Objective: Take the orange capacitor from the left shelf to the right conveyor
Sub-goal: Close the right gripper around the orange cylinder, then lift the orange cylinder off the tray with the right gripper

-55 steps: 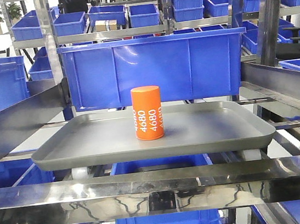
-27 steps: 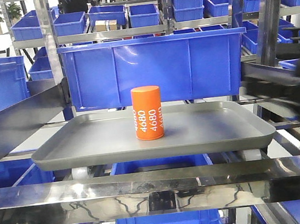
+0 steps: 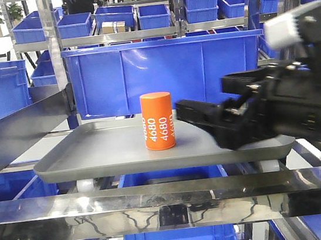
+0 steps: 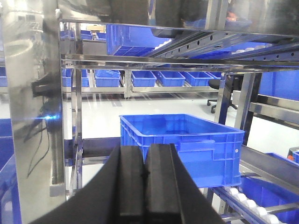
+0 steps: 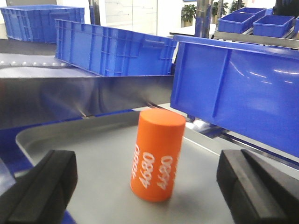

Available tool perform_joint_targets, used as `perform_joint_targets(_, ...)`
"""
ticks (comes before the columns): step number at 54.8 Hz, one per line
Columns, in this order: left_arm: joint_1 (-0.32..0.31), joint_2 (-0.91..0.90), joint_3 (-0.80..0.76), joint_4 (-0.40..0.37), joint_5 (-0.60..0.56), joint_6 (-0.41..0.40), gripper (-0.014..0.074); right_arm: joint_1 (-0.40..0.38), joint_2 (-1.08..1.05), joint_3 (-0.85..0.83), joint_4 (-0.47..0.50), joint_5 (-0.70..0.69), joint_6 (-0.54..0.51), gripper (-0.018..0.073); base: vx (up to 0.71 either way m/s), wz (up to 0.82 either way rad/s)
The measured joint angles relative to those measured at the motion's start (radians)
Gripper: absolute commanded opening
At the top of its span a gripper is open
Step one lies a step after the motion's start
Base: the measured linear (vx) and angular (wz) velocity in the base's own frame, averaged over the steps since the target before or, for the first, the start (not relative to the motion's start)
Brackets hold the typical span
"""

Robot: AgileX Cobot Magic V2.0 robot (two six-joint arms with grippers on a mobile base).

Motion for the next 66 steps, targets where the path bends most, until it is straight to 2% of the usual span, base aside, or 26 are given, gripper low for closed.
perform_joint_targets(9, 0.0, 0.0, 0.0, 0.0, 0.0, 0.0, -0.0006, 0.021, 0.057, -0.022, 0.005, -0.003, 0.003, 0.0638, 0.0, 0.0)
perform_joint_targets(22, 0.0, 0.0, 0.0, 0.0, 0.0, 0.0, -0.0006, 0.021, 0.152, -0.096, 0.005, 0.002, 0.06, 0.0627, 0.0, 0.0)
perform_joint_targets(53, 0.0, 0.0, 0.0, 0.0, 0.0, 0.0, -0.0006, 0.021, 0.425, -0.296, 0.006, 0.042, 0.119, 0.0592, 0.0, 0.0)
perform_joint_targets(57, 0.0, 0.0, 0.0, 0.0, 0.0, 0.0, -0.0006, 0.021, 0.451, -0.32, 0.006, 0.061, 0.123, 0.0561, 0.0, 0.0)
perform_joint_targets(61, 0.0, 0.0, 0.0, 0.0, 0.0, 0.0, -0.0006, 0.022, 0.471, -0.339, 0.006, 0.075, 0.128, 0.0487, 0.0, 0.0)
perform_joint_targets(66, 0.0, 0.0, 0.0, 0.0, 0.0, 0.0, -0.0006, 0.022, 0.481, -0.347, 0.006, 0.078, 0.13, 0.0308, 0.0, 0.0)
